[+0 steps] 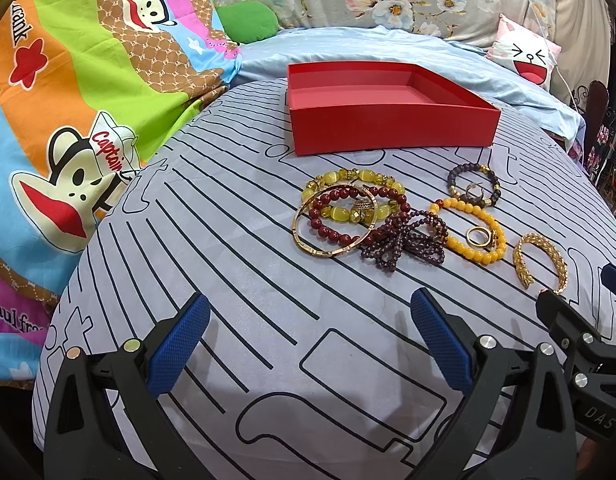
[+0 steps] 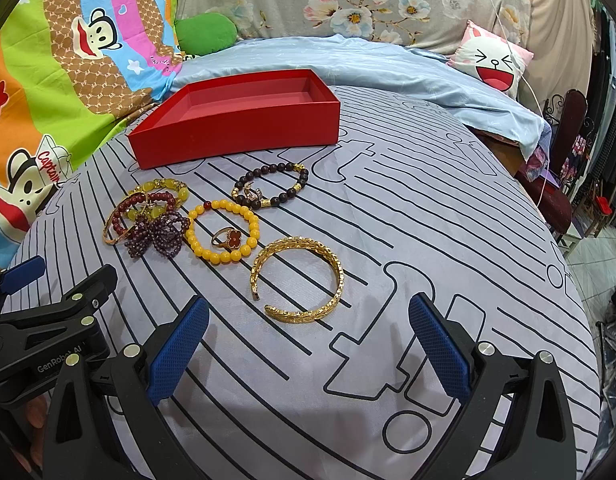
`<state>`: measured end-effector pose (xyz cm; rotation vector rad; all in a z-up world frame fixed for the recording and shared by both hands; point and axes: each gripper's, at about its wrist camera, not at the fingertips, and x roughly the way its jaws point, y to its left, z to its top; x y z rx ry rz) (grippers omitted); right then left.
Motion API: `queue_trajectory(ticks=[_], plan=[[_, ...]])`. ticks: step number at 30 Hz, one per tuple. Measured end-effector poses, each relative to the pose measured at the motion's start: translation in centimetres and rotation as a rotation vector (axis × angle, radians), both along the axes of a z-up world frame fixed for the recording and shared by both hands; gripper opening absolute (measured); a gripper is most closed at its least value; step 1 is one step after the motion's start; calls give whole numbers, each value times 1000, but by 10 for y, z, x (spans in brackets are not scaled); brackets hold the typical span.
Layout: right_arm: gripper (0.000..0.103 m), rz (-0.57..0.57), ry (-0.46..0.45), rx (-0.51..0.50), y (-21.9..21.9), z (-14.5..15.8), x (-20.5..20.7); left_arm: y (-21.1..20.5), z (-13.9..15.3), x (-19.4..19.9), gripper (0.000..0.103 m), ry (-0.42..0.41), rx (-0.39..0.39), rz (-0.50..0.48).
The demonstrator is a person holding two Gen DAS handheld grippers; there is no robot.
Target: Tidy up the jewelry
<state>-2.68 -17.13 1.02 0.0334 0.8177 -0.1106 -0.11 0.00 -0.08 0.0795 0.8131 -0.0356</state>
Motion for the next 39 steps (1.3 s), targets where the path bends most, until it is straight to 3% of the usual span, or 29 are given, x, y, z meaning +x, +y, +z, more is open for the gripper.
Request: queue_trajectory(ticks=[16, 28, 39], plan=[[96, -5, 20, 34, -7, -4, 3, 2, 0, 1, 96, 0, -12, 3], [96, 2, 57, 61, -10, -9, 22, 20, -4, 10, 96, 57, -104, 13], [69, 24, 97, 55, -5, -14, 38, 25, -3, 29, 96, 83, -83, 21]])
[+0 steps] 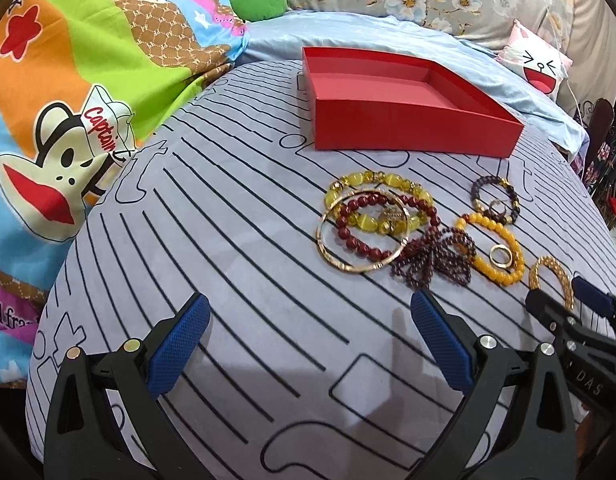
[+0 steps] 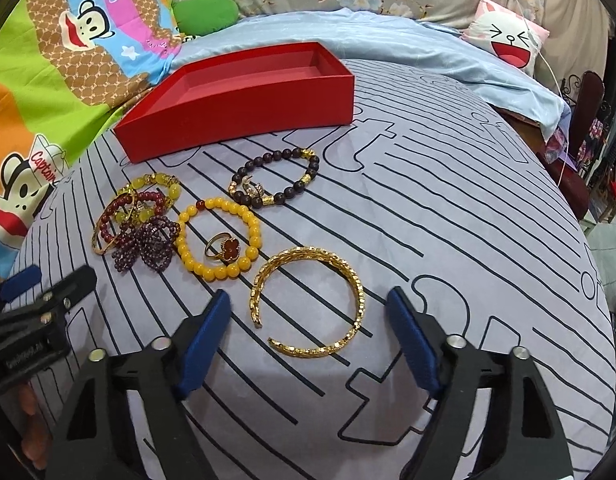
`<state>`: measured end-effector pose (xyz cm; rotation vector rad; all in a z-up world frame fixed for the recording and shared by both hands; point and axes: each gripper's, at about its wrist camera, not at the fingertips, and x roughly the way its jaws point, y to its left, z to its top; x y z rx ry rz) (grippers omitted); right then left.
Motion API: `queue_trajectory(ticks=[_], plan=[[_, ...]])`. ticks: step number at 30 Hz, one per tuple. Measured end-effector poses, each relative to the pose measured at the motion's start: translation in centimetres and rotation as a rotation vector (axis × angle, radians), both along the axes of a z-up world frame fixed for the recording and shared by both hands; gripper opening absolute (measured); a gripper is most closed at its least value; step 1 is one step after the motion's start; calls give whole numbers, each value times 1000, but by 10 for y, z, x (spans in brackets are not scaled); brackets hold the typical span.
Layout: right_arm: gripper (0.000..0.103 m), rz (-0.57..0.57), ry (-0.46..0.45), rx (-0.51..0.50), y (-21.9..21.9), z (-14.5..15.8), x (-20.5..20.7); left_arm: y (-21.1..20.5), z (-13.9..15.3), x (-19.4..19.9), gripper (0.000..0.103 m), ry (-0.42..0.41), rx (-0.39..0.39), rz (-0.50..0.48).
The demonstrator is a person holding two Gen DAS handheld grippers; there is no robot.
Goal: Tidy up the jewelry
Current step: 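Grasp the thin rose-gold bangle with the left tool while the right tool grasps the gold chain-link bangle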
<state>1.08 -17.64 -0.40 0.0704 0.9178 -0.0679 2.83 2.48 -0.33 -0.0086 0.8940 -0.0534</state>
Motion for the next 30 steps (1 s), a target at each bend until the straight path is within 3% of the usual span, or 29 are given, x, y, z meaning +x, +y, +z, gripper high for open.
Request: queue_trajectory(ticks=[5, 19, 22, 29, 30], plan=[[55, 2, -6, -10, 0, 1, 0, 2, 2, 17, 96, 32, -49, 5], [55, 15, 4, 12, -3, 2, 5, -11, -6, 59, 95, 85, -72, 11], [55, 16, 8, 29, -6, 3, 7, -14, -5, 58, 88, 79, -68, 3], [55, 10, 14, 41, -10, 4, 10, -22, 0, 54, 57, 60, -88, -61], [55, 9, 14, 41, -10, 4, 10, -23, 0, 54, 57, 60, -91, -67]])
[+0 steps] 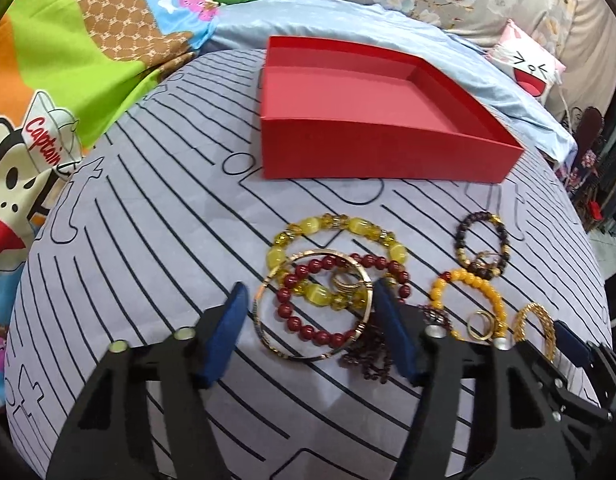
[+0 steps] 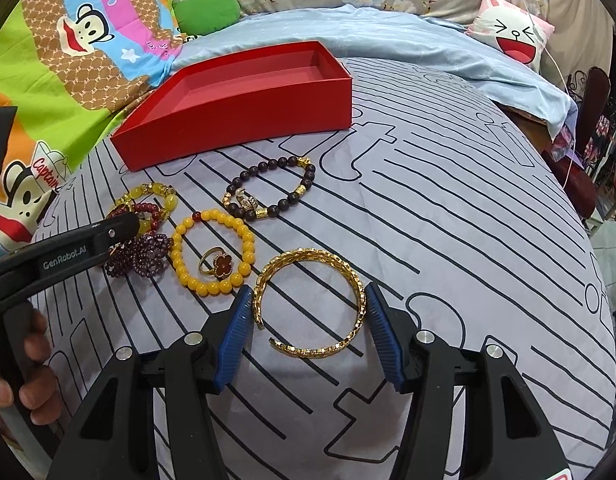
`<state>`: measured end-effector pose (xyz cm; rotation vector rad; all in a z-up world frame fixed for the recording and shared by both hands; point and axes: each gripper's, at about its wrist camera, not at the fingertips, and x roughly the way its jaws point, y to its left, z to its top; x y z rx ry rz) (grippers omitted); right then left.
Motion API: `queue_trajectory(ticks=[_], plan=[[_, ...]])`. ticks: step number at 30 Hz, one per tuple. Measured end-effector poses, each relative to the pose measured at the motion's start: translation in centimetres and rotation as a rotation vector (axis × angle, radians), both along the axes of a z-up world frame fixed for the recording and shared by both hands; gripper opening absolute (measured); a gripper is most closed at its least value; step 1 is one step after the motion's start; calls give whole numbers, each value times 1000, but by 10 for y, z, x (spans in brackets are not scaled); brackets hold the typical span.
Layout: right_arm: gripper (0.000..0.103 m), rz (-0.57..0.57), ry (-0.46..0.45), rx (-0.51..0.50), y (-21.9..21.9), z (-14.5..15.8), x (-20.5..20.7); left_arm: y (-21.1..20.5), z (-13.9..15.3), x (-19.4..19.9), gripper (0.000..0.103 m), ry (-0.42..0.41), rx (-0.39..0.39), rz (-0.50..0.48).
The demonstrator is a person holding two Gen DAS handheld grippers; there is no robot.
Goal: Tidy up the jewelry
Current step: 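Grasp the thin rose-gold bangle with the left tool while the right tool grasps the gold chain-link bangle, then lift both bangles and carry them over the red tray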
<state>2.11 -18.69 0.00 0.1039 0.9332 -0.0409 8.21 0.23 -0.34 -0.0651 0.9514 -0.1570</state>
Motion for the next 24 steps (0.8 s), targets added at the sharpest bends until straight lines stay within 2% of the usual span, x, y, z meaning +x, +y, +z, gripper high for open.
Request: queue_trajectory(ticks=[12, 19, 24], plan=[[55, 11, -9, 15, 0, 10, 2, 6, 11, -9, 57, -8, -3, -6], [55, 38, -50, 32, 3, 38, 13, 10, 43, -10, 57, -58, -11, -15], [55, 61, -87, 47, 2, 60, 40, 7, 70, 11, 57, -106, -10, -21]])
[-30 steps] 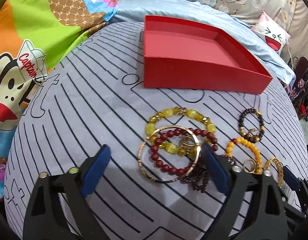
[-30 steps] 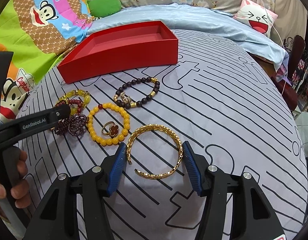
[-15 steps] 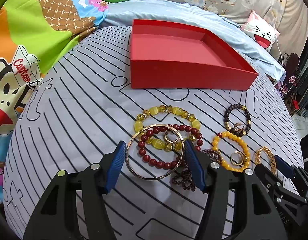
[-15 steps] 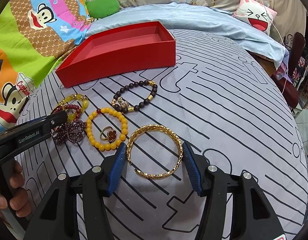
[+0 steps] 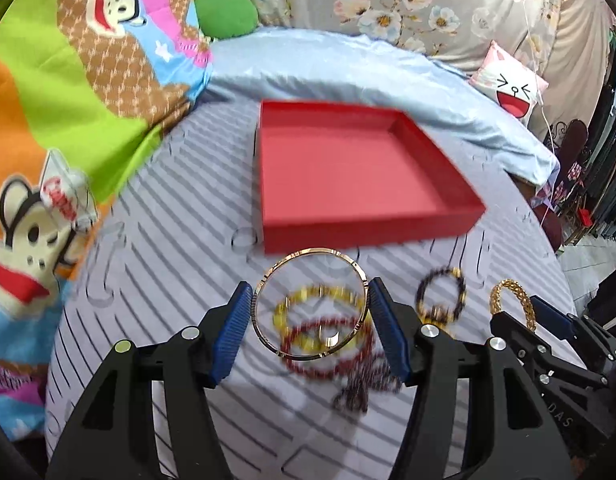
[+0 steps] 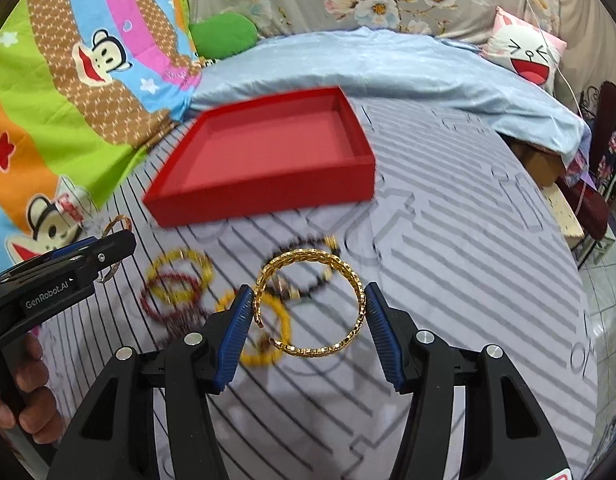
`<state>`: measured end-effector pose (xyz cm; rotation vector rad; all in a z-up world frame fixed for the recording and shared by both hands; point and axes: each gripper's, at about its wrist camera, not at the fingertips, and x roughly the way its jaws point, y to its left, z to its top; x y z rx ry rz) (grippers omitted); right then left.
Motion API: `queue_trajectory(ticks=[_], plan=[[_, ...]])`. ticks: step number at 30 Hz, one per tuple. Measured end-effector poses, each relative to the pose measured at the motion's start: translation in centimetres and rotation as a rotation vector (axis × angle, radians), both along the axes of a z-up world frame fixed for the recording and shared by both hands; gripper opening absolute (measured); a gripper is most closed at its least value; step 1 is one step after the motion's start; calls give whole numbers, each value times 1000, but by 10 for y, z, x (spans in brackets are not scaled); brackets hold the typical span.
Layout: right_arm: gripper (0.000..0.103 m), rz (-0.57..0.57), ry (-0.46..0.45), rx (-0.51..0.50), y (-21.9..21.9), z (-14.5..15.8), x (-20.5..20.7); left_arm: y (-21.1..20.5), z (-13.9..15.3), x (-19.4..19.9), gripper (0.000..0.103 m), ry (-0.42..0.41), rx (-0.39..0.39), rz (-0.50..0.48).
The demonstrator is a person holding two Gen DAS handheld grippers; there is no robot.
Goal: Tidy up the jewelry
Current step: 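Lift both bangles and carry them over the red tray, then lower both bangles into the tray and open both tools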
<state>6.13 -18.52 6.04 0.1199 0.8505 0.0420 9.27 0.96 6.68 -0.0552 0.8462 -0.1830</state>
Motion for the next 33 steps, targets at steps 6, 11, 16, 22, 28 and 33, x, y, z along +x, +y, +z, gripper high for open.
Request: queue_trajectory(ticks=[6, 11, 16, 22, 28, 33], plan=[[55, 55, -33, 4, 1, 25, 66, -11, 22, 59, 57, -37, -7, -11], [55, 101, -25, 23, -1, 38, 152, -20, 27, 123, 57, -47, 7, -20], [55, 132, 9, 6, 1, 31, 226, -26, 21, 192, 57, -27, 13, -18], [55, 156, 78, 1, 5, 2, 286, -34, -5, 247, 57, 7, 51, -27], [55, 131, 154, 17, 1, -24, 311, -33, -27, 274, 57, 63, 55, -73], [55, 63, 174, 18, -4, -32, 304, -42, -25, 279, 57, 31, 93, -120]])
